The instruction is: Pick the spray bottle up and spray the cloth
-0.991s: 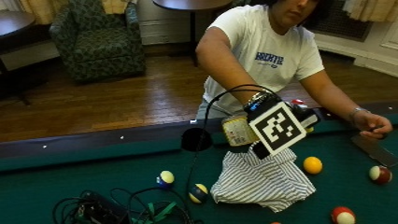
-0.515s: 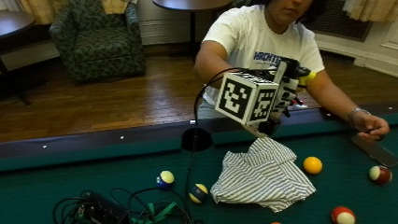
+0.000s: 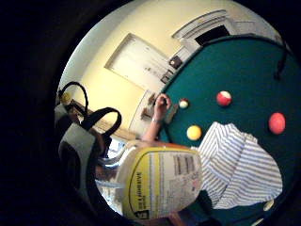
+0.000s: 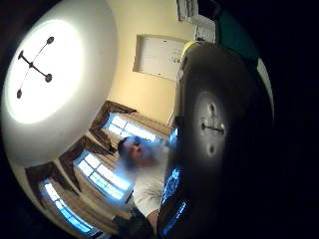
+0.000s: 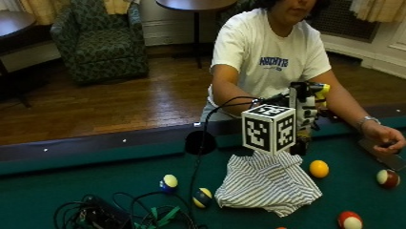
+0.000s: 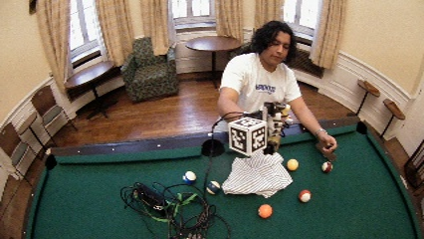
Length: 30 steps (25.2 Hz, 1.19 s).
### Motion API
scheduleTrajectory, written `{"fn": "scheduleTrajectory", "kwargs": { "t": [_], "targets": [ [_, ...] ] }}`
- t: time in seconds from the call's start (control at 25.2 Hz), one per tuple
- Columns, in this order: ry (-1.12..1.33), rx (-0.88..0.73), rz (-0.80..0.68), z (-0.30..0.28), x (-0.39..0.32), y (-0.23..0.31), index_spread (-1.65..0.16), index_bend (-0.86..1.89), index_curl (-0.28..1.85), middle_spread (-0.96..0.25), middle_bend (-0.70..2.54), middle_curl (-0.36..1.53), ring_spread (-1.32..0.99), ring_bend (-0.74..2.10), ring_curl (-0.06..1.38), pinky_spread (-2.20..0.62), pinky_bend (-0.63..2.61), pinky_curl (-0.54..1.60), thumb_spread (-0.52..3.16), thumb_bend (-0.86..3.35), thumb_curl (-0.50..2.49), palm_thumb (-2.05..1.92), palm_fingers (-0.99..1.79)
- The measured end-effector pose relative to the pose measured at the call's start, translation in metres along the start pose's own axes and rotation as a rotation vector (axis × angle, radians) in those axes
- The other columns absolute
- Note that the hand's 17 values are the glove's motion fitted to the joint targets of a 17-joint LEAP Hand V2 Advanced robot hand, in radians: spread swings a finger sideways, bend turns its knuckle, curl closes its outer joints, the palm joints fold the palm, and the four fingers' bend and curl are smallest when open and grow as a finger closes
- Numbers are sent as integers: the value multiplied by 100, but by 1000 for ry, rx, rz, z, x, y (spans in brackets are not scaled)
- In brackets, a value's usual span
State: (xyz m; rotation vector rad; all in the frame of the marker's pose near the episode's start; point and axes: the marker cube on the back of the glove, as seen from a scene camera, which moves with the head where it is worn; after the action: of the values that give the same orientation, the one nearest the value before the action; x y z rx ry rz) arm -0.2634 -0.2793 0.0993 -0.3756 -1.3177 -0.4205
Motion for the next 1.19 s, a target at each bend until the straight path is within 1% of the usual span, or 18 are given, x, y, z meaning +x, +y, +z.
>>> {"fn": "scheduleTrajectory", "kwargs": {
  "t": [0.32, 0.55, 0.71, 0.91, 1.03, 1.19],
  "targets": [
    [-69, 44, -32, 59, 43, -59, -23, 30, 68, -19, 67, 59, -21, 79, 51, -30, 54, 44, 43, -3, 86, 96, 136],
    [-75, 89, -7, 113, 81, -90, -23, 30, 68, -19, 67, 59, -21, 79, 51, -30, 54, 45, 42, -3, 86, 96, 136],
    [-41, 137, 10, 143, 106, -100, -23, 30, 68, -19, 67, 59, -21, 79, 51, -30, 54, 45, 43, -3, 86, 96, 136],
    [86, 152, 32, 177, 148, -100, -23, 29, 68, -19, 68, 59, -21, 79, 51, -30, 54, 45, 43, -3, 86, 96, 136],
    [113, 160, 47, 183, 166, -97, -24, 29, 68, -19, 67, 59, -21, 80, 51, -29, 54, 45, 43, -3, 86, 96, 136],
    [127, 157, 43, 185, 171, -96, -24, 29, 68, -19, 67, 59, -21, 80, 51, -29, 55, 45, 44, -3, 87, 96, 137]
  ]
}}
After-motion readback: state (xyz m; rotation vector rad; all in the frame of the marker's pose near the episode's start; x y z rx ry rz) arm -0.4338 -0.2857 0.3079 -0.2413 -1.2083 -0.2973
